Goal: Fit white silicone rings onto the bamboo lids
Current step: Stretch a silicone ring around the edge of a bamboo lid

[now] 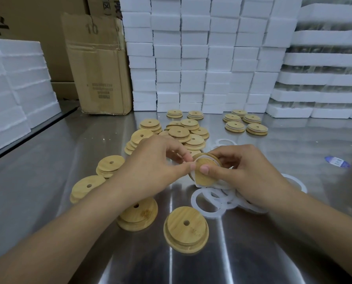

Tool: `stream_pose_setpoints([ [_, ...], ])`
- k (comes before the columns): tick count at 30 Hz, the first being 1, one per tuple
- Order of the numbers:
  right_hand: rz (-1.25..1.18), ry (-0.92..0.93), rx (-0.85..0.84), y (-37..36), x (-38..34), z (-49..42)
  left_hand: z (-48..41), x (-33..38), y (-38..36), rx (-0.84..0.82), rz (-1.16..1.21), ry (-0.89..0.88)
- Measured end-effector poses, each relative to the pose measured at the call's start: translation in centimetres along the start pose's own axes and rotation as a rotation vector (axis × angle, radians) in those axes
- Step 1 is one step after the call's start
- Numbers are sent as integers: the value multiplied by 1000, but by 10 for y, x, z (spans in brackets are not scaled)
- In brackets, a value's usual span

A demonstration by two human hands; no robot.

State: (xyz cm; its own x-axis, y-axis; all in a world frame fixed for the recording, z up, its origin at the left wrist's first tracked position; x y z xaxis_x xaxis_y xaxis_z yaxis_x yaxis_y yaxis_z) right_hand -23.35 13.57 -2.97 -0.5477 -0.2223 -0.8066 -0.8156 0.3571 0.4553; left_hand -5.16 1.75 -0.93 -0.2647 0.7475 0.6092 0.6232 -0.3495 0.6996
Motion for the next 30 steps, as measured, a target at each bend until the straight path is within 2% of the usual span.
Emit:
stream_pose_setpoints([
  [8,-31,-30,-36,1,3,-3,-6,-8,4,-13,-61,7],
  [17,-112,-66,-41,3,3,-3,-2,-8,-2,-44,26,83],
  [23,-103,-64,-27,3,4,-2,0,-7,-4,-16,-71,96],
  [30,-171,-93,-36,3,0,-1,-2,-11,1,-75,-101,79],
])
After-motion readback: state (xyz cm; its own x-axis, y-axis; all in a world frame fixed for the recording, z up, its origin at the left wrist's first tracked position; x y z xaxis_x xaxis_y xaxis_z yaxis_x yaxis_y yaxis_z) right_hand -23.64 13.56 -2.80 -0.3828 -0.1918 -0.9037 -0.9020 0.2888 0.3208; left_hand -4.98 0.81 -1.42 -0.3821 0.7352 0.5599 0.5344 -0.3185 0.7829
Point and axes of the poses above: each hand's wrist, its own z-axis away from the middle knuckle, its own y-axis out of the back of the hand, x = y × z, the point moved 3 cm from there along -z, towards the middle knuckle, and after that the axes turned 4 degrees about -z, right-handed, at the moved point
